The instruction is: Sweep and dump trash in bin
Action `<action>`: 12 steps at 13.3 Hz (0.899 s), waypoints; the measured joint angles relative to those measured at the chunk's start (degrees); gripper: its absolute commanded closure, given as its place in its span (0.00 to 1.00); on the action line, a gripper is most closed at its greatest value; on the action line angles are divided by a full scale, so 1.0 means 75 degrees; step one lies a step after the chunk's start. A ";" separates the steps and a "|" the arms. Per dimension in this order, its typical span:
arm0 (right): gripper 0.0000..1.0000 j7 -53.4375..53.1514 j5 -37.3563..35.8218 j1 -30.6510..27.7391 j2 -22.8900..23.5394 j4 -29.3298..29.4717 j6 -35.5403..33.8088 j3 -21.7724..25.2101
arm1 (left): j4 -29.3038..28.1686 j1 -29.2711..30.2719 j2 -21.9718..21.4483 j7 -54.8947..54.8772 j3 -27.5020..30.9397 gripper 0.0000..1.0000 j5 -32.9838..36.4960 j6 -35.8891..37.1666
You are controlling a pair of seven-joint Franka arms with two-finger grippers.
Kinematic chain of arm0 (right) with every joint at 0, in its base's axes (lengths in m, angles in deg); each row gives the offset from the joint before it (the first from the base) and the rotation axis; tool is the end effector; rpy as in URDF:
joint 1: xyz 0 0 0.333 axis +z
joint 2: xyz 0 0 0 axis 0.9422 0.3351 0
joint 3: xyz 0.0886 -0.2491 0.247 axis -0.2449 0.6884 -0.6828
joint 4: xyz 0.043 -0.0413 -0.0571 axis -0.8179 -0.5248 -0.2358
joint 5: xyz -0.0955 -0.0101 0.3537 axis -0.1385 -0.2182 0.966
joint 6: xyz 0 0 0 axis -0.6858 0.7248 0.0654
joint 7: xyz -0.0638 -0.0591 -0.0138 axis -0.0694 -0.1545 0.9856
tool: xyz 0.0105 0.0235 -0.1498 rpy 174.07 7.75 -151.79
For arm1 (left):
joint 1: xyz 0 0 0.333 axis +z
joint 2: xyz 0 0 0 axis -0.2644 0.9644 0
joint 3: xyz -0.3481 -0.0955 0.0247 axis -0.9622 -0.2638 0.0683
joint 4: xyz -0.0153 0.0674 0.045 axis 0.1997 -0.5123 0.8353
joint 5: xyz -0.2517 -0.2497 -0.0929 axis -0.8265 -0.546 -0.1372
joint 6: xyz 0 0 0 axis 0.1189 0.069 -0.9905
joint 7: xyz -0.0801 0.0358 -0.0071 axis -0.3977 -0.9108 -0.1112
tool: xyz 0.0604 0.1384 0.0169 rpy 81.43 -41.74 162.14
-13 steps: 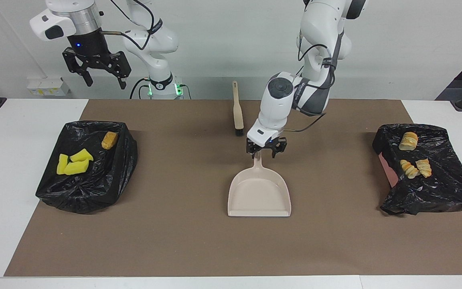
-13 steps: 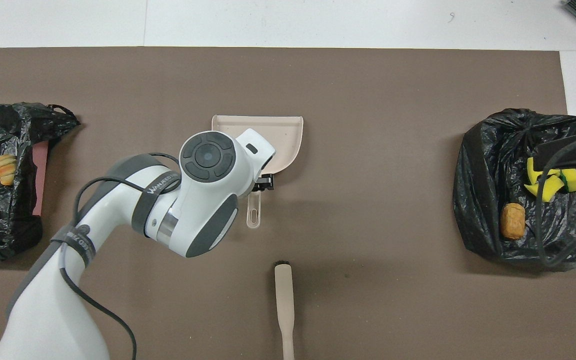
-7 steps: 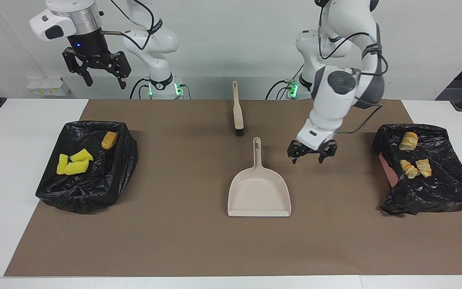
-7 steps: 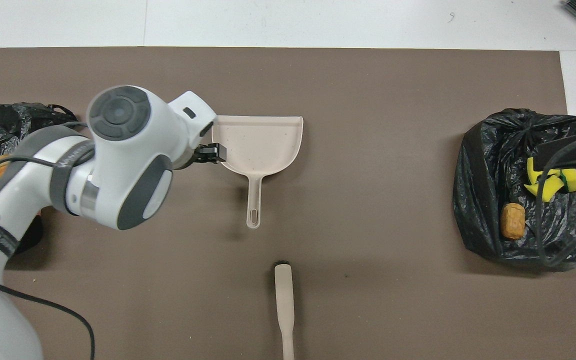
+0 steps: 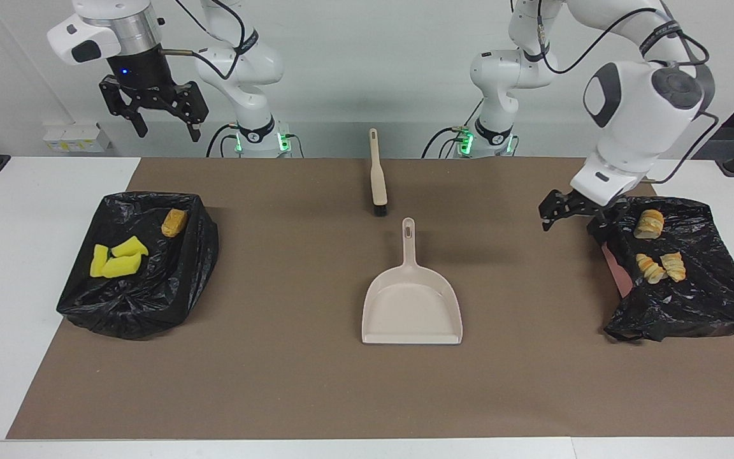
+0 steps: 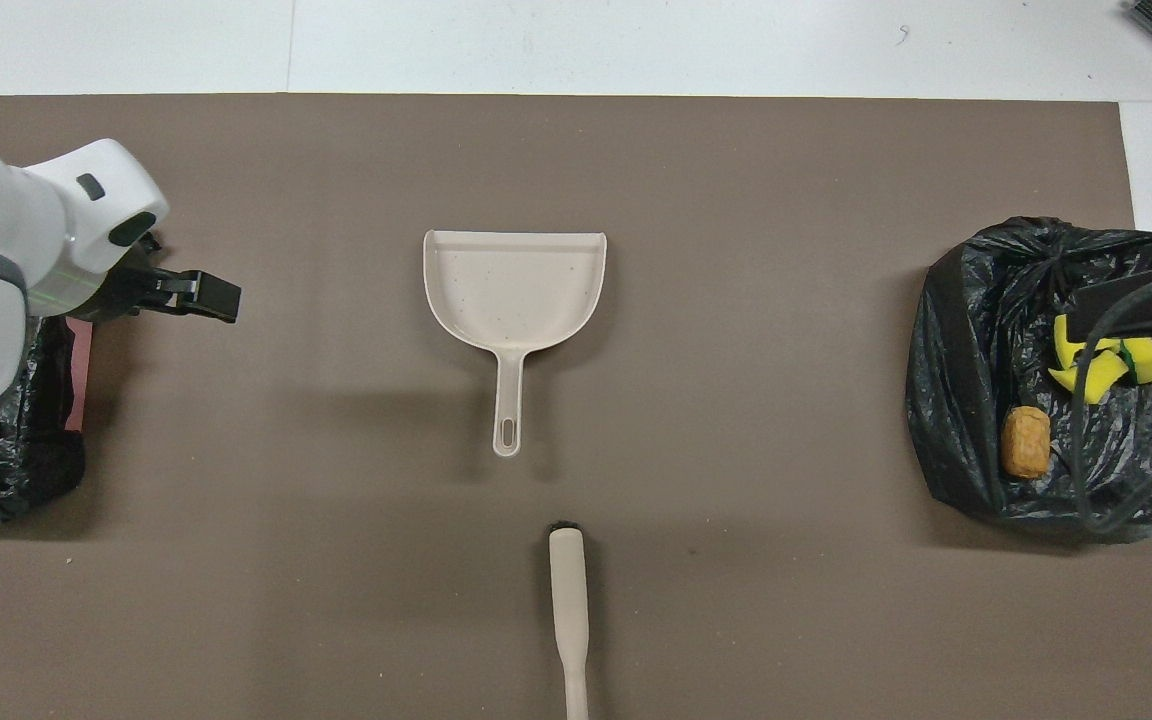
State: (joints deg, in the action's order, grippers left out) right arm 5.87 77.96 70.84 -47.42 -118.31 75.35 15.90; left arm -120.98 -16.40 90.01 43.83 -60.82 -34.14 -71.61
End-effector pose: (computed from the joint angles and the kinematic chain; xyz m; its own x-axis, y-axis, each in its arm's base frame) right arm 0.5069 0.0225 0.6977 0.9941 -0.0991 0.0437 -0.1008 -0.9942 0.0376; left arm 0.5620 -0.0512 0.5362 0.9910 -0.1328 0.0192 -0.1332 -0.9908 0.0237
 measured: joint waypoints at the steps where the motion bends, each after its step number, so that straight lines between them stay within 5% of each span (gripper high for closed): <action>1: 0.00 0.0000 0.0000 0.0000 0.0000 0.0000 0.0000 0.0000 | 0.0001 0.0091 -0.0125 -0.0042 0.0000 0.00 -0.0001 0.0116; 12: 0.00 0.0000 0.0000 0.0000 0.0000 0.0000 0.0000 0.0000 | 0.1232 0.0195 -0.0543 -0.0463 -0.0022 0.00 0.0135 0.2251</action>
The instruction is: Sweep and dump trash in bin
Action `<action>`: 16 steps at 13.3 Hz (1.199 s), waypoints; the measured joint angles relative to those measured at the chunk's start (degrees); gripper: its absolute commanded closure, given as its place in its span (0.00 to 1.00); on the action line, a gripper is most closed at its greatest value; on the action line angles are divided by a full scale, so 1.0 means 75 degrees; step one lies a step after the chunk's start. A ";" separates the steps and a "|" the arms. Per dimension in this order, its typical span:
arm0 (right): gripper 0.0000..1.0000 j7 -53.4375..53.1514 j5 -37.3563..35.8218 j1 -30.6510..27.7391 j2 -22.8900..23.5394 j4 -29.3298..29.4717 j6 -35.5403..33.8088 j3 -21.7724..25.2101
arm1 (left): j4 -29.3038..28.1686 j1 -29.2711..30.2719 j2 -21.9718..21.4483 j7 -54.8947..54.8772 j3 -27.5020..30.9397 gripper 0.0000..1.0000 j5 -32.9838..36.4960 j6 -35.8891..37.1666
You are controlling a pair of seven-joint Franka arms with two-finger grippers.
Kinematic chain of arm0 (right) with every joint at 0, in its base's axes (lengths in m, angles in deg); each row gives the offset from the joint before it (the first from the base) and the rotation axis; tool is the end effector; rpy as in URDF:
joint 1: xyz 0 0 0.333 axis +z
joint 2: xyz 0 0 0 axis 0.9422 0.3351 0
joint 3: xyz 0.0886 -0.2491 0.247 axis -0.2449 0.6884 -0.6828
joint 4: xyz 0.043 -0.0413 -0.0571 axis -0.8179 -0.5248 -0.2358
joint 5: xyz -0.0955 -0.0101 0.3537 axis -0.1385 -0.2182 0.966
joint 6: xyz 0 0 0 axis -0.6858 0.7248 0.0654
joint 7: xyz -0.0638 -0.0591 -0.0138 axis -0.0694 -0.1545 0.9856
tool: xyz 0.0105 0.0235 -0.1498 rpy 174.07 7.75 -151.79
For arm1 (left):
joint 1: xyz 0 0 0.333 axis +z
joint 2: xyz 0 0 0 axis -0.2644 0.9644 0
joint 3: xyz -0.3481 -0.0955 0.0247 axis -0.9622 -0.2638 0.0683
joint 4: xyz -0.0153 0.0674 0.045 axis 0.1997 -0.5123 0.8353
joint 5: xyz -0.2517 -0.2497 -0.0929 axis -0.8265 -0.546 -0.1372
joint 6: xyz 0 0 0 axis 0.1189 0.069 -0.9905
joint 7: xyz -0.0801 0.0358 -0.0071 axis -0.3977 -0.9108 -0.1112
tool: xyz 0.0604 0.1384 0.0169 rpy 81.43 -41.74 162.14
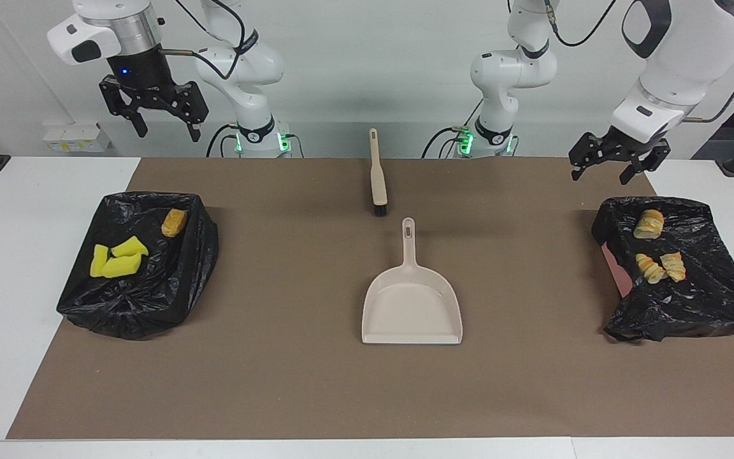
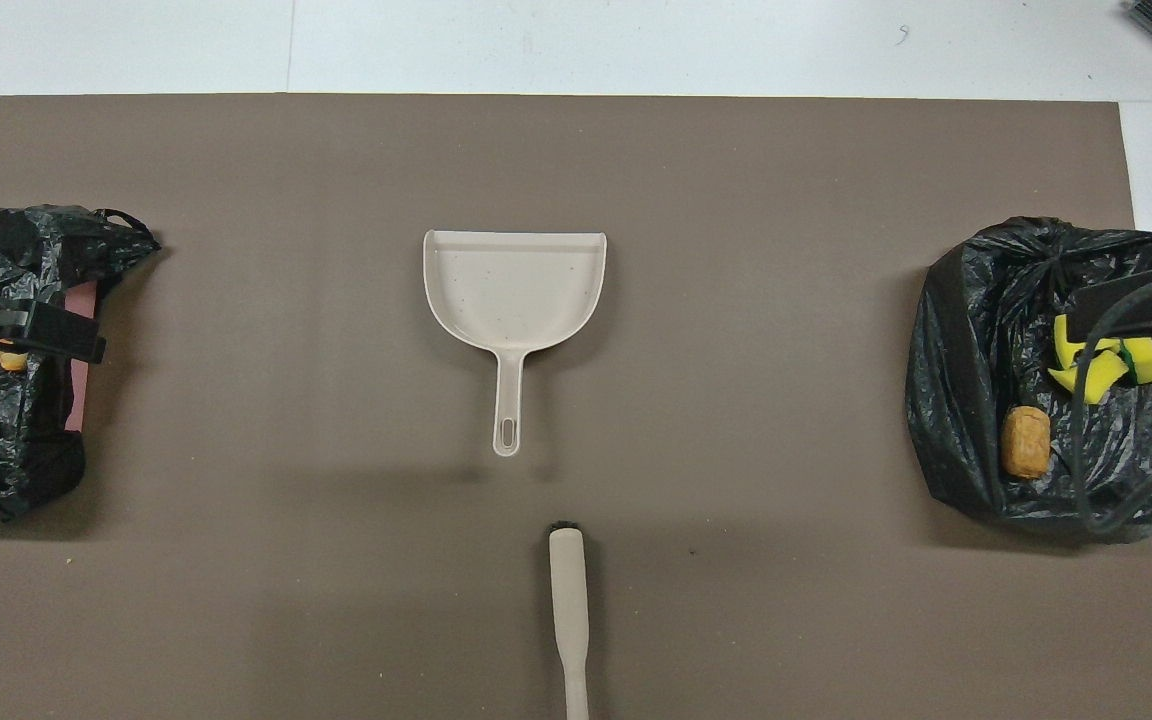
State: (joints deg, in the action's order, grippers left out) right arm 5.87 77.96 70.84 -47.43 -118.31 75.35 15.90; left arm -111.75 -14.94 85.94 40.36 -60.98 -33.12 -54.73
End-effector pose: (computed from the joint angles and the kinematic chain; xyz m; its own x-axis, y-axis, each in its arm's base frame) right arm 0.5068 0.0225 0.6978 0.9941 -0.0991 0.0439 -0.1008 -0.9942 0.0376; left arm 0.5187 -0.0345 0.6217 0.9835 -0.1755 -0.0441 -0.1754 -0.9845 0.0074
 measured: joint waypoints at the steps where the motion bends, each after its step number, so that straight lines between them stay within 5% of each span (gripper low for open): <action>1: 0.00 0.0000 0.0000 0.0000 0.0000 0.0000 0.0000 0.0000 | 0.0065 0.0000 0.0000 -0.0014 -0.0005 0.00 0.0000 0.0080; 16: 0.00 0.0000 0.0000 0.0000 0.0000 0.0000 0.0000 0.0000 | 0.0128 -0.0009 0.0000 -0.0050 -0.0111 0.00 -0.0005 0.0118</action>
